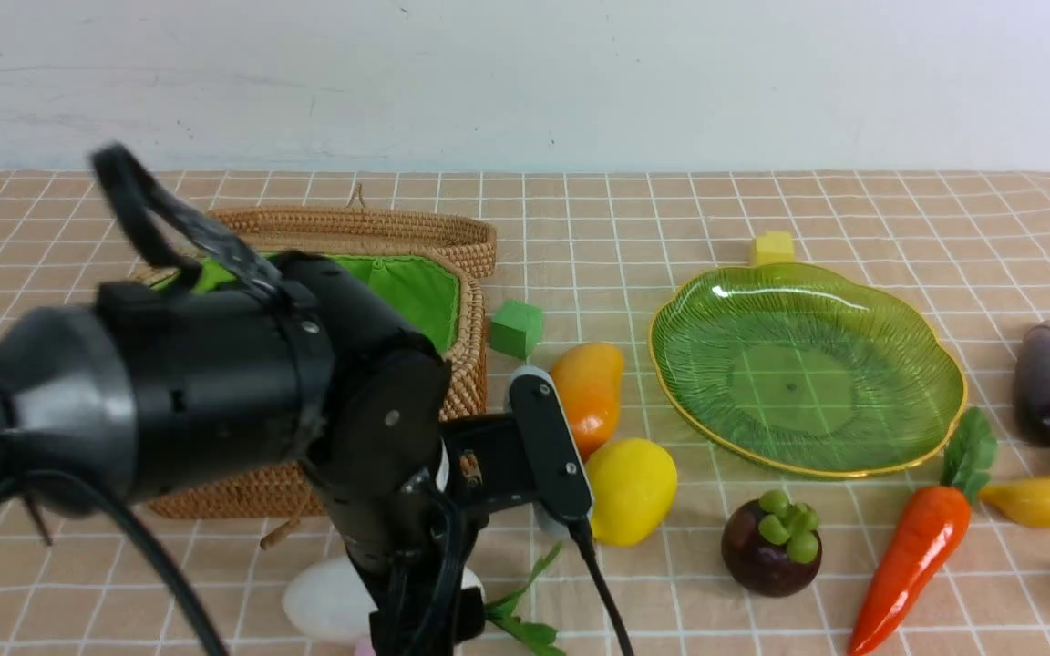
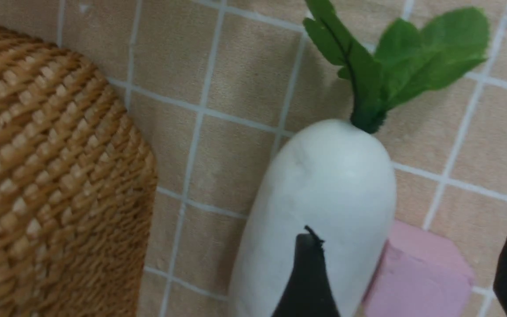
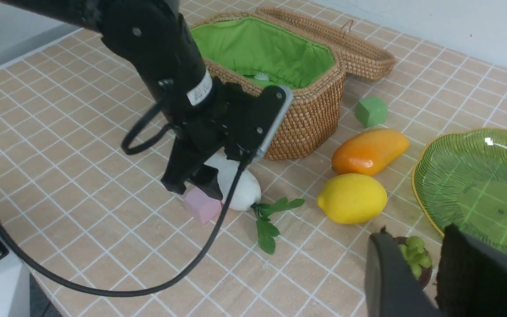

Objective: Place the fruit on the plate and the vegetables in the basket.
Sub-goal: Take a daikon with your left arm and place it on the basket on the left.

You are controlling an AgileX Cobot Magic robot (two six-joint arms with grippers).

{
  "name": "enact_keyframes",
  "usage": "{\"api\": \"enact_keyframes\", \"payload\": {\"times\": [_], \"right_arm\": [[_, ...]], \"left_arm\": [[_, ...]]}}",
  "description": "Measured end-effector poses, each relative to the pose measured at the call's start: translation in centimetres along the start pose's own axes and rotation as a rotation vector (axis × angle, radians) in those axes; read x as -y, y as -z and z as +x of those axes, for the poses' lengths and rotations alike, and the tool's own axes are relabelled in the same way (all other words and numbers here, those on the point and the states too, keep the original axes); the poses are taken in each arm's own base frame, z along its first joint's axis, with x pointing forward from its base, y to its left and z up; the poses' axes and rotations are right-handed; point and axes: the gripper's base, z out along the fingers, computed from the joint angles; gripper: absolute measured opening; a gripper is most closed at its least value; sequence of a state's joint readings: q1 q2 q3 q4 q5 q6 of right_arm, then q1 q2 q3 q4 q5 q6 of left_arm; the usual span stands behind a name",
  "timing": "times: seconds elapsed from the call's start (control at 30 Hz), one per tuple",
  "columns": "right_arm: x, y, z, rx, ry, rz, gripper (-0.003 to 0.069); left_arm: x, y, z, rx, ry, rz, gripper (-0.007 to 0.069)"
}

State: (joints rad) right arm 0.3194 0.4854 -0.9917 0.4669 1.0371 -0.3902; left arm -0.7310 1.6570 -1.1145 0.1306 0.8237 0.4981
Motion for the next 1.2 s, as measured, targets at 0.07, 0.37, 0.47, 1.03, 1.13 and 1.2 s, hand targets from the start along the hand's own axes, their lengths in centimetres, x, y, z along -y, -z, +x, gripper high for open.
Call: {"api": "enact_keyframes", "payload": {"times": [0.07,0.37,0.47,1.03,1.13,1.2], "right_arm": [[0.0,0.0,0.0,0.000,0.000,0.000,0.0192],[0.0,0.0,0.0,0.000,0.000,0.000,0.0196],[0.0,0.0,0.0,0.000,0.000,0.000,0.0195],[0.0,0.0,0.0,0.004,0.000,0.002,0.0203],[0.1,0.0,-0.2,0.018,0.000,0.007,0.0203],[0.1,0.0,-0.3,0.034,0.000,0.014,0.0203]], "left_arm": [[-0.3,-1.7,-0.2,-0.031,-0.047,-0.026,0.0575],[-0.7,-5.7,-0.4,-0.093,-0.147,-0.055,0.0586],[-0.6,-6.5,-0.4,-0.103,-0.151,-0.046,0.0586],[1.8,1.2,-1.2,-0.048,-0.206,-0.131,0.0512],[2.3,5.4,-0.5,0.005,-0.186,-0.205,0.0512],[1.5,7.6,0.2,0.041,-0.157,-0.290,0.0512]]}}
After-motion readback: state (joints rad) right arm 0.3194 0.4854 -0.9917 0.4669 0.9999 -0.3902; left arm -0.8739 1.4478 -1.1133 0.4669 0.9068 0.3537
